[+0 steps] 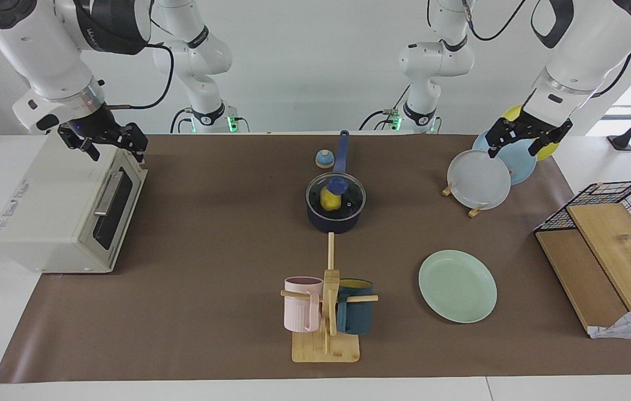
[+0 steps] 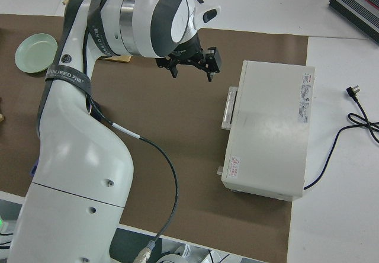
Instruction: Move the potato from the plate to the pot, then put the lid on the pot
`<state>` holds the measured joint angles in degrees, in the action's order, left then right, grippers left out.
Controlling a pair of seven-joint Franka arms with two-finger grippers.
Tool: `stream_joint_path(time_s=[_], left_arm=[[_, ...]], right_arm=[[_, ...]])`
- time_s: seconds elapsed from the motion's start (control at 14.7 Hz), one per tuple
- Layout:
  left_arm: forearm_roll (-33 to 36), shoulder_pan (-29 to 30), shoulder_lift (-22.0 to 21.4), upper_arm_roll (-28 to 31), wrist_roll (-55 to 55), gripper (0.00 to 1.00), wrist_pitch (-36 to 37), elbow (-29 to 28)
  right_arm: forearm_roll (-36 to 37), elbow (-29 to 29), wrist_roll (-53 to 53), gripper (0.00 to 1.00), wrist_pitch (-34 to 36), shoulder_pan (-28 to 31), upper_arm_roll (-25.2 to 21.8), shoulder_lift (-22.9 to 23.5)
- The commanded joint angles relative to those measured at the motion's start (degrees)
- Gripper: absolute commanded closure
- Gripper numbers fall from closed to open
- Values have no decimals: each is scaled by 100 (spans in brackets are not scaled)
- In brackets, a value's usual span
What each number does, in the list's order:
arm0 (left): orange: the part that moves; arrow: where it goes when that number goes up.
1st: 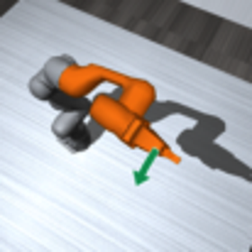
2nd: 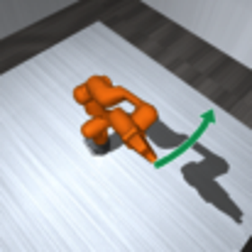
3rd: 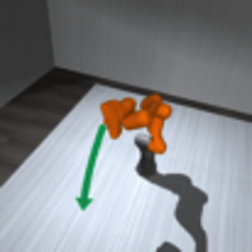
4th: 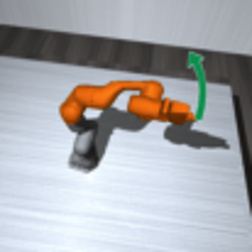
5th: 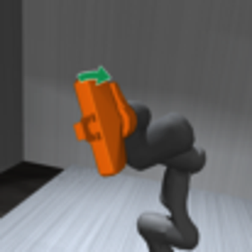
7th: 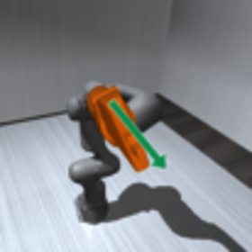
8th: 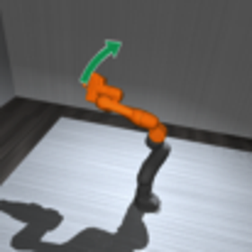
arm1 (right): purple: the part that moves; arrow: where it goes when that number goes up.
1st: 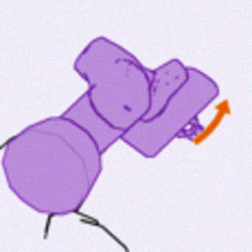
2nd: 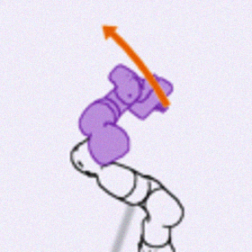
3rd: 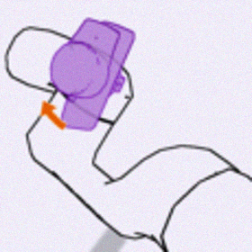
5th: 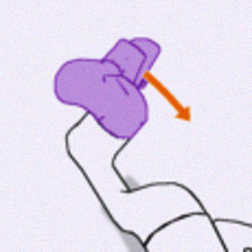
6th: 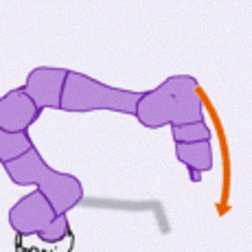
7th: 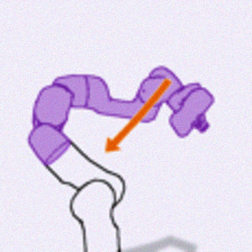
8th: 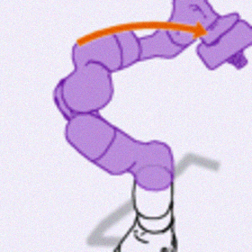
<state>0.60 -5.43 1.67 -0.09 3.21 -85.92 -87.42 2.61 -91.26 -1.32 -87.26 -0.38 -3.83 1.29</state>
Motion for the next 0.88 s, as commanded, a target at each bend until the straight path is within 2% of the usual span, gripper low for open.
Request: stream_joint_path(time_s=[0.0,0.81], left_arm=[[-69,68,-131,-26,48,0,-83,-153],[-69,68,-131,-26,48,0,-83,-153]], right_arm=[[-121,12,79,0,34,73,31,-24],[-341,3,44,0,7,73,31,-41]])
